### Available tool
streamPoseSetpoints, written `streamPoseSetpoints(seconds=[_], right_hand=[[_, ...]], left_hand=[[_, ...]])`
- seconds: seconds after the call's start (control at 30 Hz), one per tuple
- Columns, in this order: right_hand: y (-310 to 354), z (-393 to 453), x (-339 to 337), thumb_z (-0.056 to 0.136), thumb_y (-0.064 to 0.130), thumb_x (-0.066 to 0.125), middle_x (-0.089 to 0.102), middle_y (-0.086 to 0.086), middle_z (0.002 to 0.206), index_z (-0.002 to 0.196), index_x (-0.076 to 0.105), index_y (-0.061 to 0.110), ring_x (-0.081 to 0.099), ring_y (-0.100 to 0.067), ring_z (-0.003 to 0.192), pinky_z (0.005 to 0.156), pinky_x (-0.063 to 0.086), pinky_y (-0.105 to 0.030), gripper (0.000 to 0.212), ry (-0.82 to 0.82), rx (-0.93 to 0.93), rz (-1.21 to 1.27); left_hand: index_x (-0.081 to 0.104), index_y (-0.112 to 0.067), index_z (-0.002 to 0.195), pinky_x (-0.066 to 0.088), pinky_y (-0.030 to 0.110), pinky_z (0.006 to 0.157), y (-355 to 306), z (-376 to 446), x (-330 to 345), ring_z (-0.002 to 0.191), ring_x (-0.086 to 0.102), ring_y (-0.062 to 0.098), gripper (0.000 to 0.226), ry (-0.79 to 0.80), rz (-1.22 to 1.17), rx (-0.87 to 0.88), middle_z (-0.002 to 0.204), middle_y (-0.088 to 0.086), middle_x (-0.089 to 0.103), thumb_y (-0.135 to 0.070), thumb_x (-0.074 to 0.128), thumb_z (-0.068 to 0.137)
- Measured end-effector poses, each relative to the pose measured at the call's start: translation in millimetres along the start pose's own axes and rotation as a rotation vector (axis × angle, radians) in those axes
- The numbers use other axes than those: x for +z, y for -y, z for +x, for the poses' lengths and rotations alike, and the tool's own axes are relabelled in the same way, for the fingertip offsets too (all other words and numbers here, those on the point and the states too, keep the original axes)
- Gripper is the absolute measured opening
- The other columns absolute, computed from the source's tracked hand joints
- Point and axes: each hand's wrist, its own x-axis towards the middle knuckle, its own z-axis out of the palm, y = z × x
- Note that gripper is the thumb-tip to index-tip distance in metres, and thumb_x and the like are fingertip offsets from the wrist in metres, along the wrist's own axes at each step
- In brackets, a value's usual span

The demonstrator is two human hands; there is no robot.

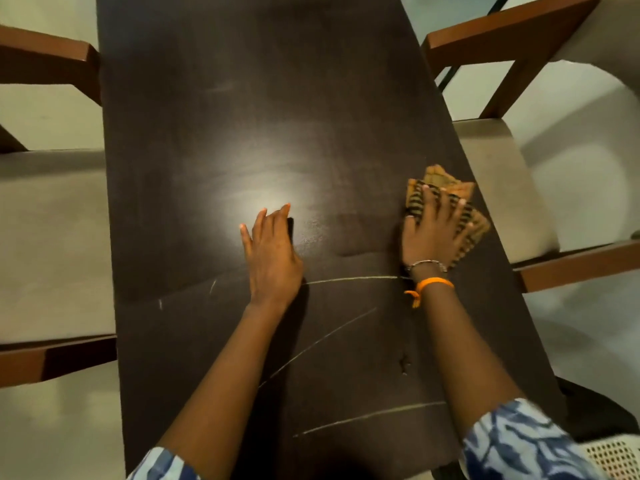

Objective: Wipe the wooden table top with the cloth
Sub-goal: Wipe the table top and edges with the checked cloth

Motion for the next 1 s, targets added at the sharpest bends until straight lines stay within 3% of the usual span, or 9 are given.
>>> streamPoseSetpoints(seconds=[0.1, 0.17, 0.3, 0.43, 0.6, 0.77, 0.83, 0.93, 1.0], right_hand=[[69.0, -36.4, 15.6, 0.083, 0.031, 0.051, 0.022, -0.004, 0.156, 0.144, 0.030, 0.027, 0.007, -0.034, 0.145, 0.112, -0.002, -0.059, 0.065, 0.034, -0.206, 0.042], [111.4, -63.2, 25.3, 0.080, 0.035, 0.050, 0.028, -0.006, 0.153, 0.142, 0.034, 0.027, 0.015, -0.036, 0.143, 0.112, 0.005, -0.061, 0.064, 0.084, -0.457, 0.049], [100.6, -47.2, 34.1, 0.079, 0.044, 0.032, 0.038, -0.001, 0.149, 0.138, 0.040, 0.032, 0.026, -0.032, 0.140, 0.110, 0.013, -0.060, 0.062, 0.172, -0.734, 0.051], [50.8, 8.6, 17.8, 0.077, 0.042, 0.026, 0.029, 0.001, 0.153, 0.141, 0.033, 0.033, 0.016, -0.030, 0.144, 0.111, 0.004, -0.061, 0.065, 0.096, -0.538, -0.003], [-35.5, 72.4, -5.1, 0.087, 0.031, 0.047, 0.021, 0.000, 0.156, 0.143, 0.027, 0.031, 0.005, -0.031, 0.145, 0.113, 0.002, -0.062, 0.059, 0.018, -0.093, 0.001], [-8.8, 65.7, -5.8, 0.089, 0.030, 0.045, 0.015, -0.002, 0.157, 0.145, 0.023, 0.029, 0.000, -0.031, 0.145, 0.114, 0.000, -0.061, 0.060, -0.001, 0.082, 0.053], [25.6, 46.0, 2.7, 0.090, 0.032, 0.045, 0.014, -0.002, 0.158, 0.146, 0.022, 0.028, -0.001, -0.032, 0.145, 0.113, -0.002, -0.060, 0.061, 0.023, -0.043, 0.034], [89.0, -1.8, 24.7, 0.087, 0.034, 0.046, 0.020, -0.005, 0.156, 0.144, 0.028, 0.028, 0.005, -0.034, 0.145, 0.112, -0.001, -0.061, 0.060, 0.083, -0.425, 0.083], [114.7, -24.7, 33.2, 0.085, 0.036, 0.042, 0.027, -0.003, 0.154, 0.142, 0.034, 0.029, 0.012, -0.033, 0.144, 0.112, 0.006, -0.060, 0.058, 0.144, -0.678, 0.101]], left_hand=[[0.032, -0.012, 0.143, -0.008, 0.042, 0.116, 9.9, 3.4, -8.3, 0.146, 0.013, 0.022, 0.065, -0.052, -0.022, -0.064, 0.149, 0.007, 0.035, 0.011, 0.043, 0.083], [0.034, -0.010, 0.142, -0.005, 0.045, 0.117, 16.8, 5.4, -16.0, 0.145, 0.014, 0.023, 0.063, -0.043, -0.028, -0.059, 0.147, 0.009, 0.037, 0.011, 0.041, 0.082], [0.035, -0.010, 0.141, -0.005, 0.046, 0.118, -3.5, 14.0, 1.4, 0.145, 0.013, 0.025, 0.058, -0.021, -0.006, -0.055, 0.147, 0.011, 0.038, 0.005, 0.041, 0.085], [0.036, -0.010, 0.141, -0.011, 0.040, 0.115, -10.2, 14.1, 4.2, 0.146, 0.009, 0.024, 0.069, 0.005, 0.023, -0.005, 0.148, 0.009, 0.036, 0.016, 0.041, 0.078], [0.037, -0.010, 0.141, -0.012, 0.040, 0.115, -11.4, 15.2, 6.6, 0.147, 0.009, 0.022, 0.063, -0.003, -0.022, -0.015, 0.148, 0.008, 0.037, 0.014, 0.040, 0.082], [0.040, -0.011, 0.138, -0.008, 0.040, 0.117, -10.6, 17.6, 6.0, 0.145, 0.016, 0.021, 0.055, -0.003, -0.105, -0.030, 0.146, 0.008, 0.040, 0.011, 0.038, 0.088], [0.040, -0.010, 0.137, -0.006, 0.040, 0.118, -13.0, 17.7, 6.1, 0.144, 0.019, 0.021, 0.056, 0.009, -0.130, -0.028, 0.145, 0.008, 0.040, 0.012, 0.038, 0.087], [0.043, -0.010, 0.135, 0.000, 0.043, 0.119, -15.0, 17.9, 8.5, 0.139, 0.029, 0.025, 0.057, 0.014, -0.144, -0.029, 0.138, 0.010, 0.044, 0.014, 0.039, 0.083], [0.048, -0.009, 0.130, 0.021, 0.053, 0.116, -13.4, 18.8, 9.5, 0.124, 0.042, 0.029, 0.050, -0.020, -0.183, -0.060, 0.127, 0.013, 0.048, 0.010, 0.042, 0.084]])
